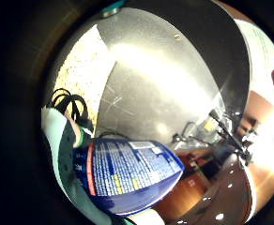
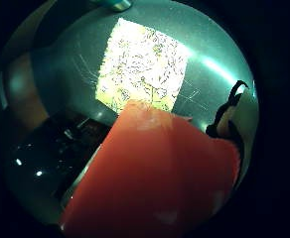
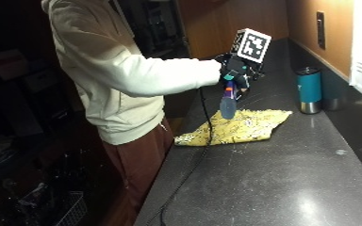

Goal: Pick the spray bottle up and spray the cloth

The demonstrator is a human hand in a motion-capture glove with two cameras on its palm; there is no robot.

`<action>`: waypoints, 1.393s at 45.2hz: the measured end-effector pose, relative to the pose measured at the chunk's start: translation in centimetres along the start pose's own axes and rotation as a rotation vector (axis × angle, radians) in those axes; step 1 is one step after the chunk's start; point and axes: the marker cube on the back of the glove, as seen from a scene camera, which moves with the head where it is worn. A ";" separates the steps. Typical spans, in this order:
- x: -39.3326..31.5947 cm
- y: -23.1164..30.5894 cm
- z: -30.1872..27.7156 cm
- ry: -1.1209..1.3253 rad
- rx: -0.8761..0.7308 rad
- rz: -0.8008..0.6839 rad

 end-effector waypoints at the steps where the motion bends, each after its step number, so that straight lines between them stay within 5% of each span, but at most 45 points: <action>1: -0.6 0.0 0.0 0.015 -0.002 0.006; 12: -3.6 -0.9 2.4 0.191 -0.058 0.049; 37: -5.2 0.0 -1.2 0.205 -0.014 0.065; 63: -3.9 -2.1 2.3 0.126 -0.036 -0.001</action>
